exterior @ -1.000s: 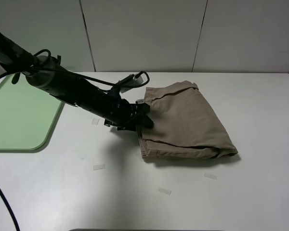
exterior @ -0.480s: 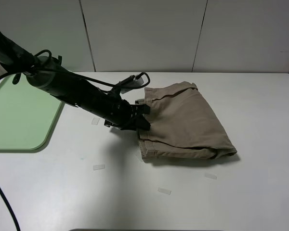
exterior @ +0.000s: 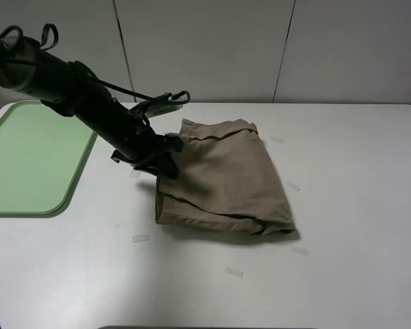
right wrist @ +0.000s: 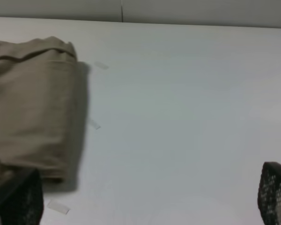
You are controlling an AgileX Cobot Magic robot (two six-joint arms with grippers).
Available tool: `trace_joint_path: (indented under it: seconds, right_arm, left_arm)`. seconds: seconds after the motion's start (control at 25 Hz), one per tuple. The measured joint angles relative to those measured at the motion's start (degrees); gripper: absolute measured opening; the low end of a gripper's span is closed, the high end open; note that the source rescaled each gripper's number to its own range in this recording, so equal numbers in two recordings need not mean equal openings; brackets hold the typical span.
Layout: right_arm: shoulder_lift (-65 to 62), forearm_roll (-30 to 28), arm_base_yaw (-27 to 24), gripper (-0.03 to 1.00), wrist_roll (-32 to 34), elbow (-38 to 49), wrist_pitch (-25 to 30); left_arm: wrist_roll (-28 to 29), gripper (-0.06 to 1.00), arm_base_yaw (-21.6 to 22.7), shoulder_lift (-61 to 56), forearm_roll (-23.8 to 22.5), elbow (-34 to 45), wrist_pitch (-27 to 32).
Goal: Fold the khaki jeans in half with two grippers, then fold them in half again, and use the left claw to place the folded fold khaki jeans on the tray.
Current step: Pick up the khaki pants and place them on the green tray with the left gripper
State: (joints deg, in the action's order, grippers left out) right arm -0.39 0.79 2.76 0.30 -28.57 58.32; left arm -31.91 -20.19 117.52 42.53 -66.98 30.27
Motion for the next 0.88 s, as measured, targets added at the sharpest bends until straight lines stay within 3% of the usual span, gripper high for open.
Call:
trace_joint_path:
  seconds: [0.2,0.44,0.88]
  right_arm:
    - [0.0,0.0,0.0,1.0,0.0,0.0,0.0]
    - [0.0,0.0,0.0,1.0,0.0,0.0,0.0]
    - [0.0,0.05,0.0,1.0,0.0,0.0,0.0]
  left_arm:
    - [11.44,0.06,2.01,-2.17,-14.83,-2.41,1.31]
    - [20.87,0.06,4.9,-4.4,-28.47,-5.81,3.34]
    - [23.13,0.06,11.41,-4.47,-42.06,-7.27,7.41]
